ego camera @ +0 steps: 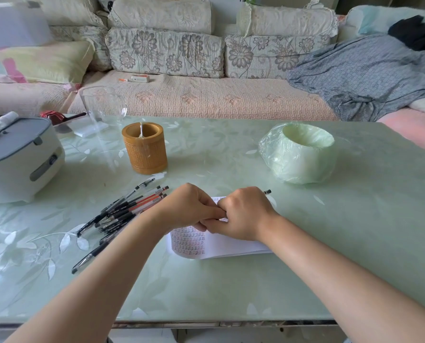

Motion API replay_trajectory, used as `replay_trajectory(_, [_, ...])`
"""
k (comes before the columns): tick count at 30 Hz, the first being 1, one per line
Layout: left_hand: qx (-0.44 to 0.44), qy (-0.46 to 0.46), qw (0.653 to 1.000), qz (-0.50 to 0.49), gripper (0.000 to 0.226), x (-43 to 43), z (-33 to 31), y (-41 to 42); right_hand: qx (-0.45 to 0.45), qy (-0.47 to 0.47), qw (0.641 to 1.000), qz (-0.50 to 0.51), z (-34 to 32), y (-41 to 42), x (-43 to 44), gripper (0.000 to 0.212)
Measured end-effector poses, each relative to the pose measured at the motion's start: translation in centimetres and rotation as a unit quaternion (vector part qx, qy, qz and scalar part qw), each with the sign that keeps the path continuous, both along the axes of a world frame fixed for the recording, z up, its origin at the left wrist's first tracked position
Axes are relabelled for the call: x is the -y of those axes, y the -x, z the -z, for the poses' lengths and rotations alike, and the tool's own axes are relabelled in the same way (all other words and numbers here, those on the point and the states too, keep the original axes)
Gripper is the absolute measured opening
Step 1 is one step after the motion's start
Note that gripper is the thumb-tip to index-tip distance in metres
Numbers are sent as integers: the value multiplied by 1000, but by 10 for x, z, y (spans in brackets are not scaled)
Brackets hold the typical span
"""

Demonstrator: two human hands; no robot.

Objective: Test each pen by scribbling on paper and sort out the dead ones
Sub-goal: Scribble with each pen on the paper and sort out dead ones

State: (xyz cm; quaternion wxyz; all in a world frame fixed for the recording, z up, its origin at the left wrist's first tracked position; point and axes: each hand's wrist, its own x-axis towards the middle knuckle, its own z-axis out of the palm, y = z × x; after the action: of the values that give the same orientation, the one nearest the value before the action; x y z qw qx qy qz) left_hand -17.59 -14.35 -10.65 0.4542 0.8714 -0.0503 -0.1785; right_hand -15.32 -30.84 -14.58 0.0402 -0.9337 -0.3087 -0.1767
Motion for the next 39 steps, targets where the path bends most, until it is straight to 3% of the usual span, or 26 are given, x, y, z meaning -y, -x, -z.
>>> replay_trajectory(4, [-37,43,998,-35,16,-2,-4,-1,21,2,1000,12,-5,-5,-3,61])
replay_trajectory(10, [-71,48,996,-10,20,-11,-8,0,4,18,1000,22,-9,-5,-7,65])
replay_trajectory(20, [15,0,1000,-7,12,1,0,1,-33,51,998,-1,-5,2,0,62])
replay_trajectory(23, [37,-15,999,-5,14,0,1,0,-50,26,998,7,-4,2,-3,63])
replay_trajectory(26, [42,26,998,-29,17,-5,2,-6,-103,-57,993,13,-15,-2,-3,37])
replay_trajectory(31, [98,-15,995,-25,18,-18,2,-19,-196,-145,970,-21,-23,-9,8,36])
replay_trajectory(34, [81,-29,996,2,16,-22,4,-20,-158,-182,970,-26,-19,-17,18,29])
replay_trajectory(36, [73,-21,997,8,14,-23,5,-20,-98,-139,985,-18,-18,-18,26,20])
replay_trajectory(39, [85,-11,996,-3,14,-22,6,-21,-8,-73,997,-23,-18,-15,29,25])
